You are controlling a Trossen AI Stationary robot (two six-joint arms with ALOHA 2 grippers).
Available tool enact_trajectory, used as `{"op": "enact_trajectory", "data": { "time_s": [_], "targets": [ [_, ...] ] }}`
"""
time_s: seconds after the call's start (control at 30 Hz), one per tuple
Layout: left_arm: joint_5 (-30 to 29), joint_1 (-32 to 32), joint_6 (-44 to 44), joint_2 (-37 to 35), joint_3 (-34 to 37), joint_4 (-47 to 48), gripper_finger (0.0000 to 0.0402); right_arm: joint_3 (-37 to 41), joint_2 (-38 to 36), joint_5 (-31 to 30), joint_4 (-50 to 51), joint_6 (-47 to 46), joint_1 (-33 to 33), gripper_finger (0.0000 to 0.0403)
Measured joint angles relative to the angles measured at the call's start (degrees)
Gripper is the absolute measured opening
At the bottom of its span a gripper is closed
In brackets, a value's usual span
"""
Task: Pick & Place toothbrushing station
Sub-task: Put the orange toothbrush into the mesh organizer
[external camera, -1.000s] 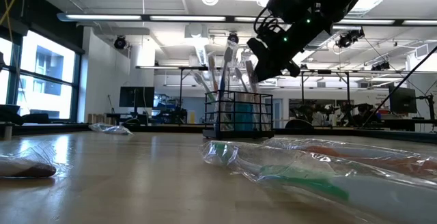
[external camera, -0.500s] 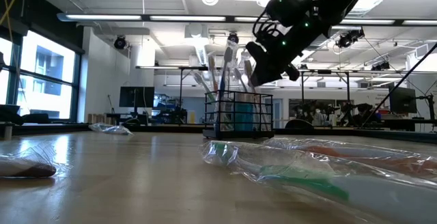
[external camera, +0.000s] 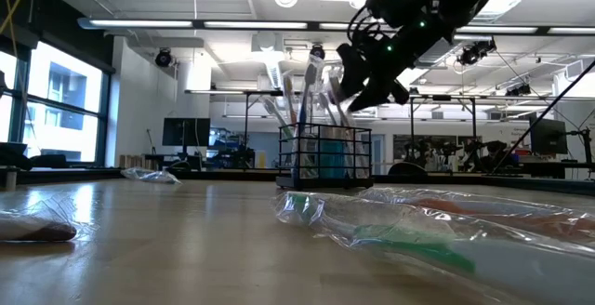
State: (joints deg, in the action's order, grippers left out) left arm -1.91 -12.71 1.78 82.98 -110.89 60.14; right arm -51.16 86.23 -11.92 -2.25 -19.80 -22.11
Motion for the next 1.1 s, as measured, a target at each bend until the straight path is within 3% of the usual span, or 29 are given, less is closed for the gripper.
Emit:
{"op": "enact_trajectory", "data": {
  "time_s": [0.2, 0.57, 0.7, 0.87, 1.1],
  "targets": [
    [0.0, -0.01, 0.0, 0.0, 0.0, 0.02, 0.0123, -0.02, -4.83, -0.07, 3.65, 0.51, 0.0, 0.0275],
    [0.1, 0.73, 0.07, 0.02, -0.04, 7.39, 0.0123, -0.04, -17.72, -7.02, 13.51, 3.33, 0.53, 0.0271],
    [0.54, 3.42, 0.25, 0.02, -0.04, 8.08, 0.0123, -0.04, -23.04, -0.58, 16.75, 0.53, 0.64, 0.027],
    [0.74, 7.53, 5.61, 0.02, -0.04, 10.64, 0.0123, -0.04, -29.65, 15.31, 18.4, -0.19, 2.83, 0.027],
    [-3.95, 13.23, 13.87, 0.02, -0.04, 15.93, 0.0123, -0.13, -36.69, 14.03, 18.75, 1.86, 13.06, 0.027]
  ]
}}
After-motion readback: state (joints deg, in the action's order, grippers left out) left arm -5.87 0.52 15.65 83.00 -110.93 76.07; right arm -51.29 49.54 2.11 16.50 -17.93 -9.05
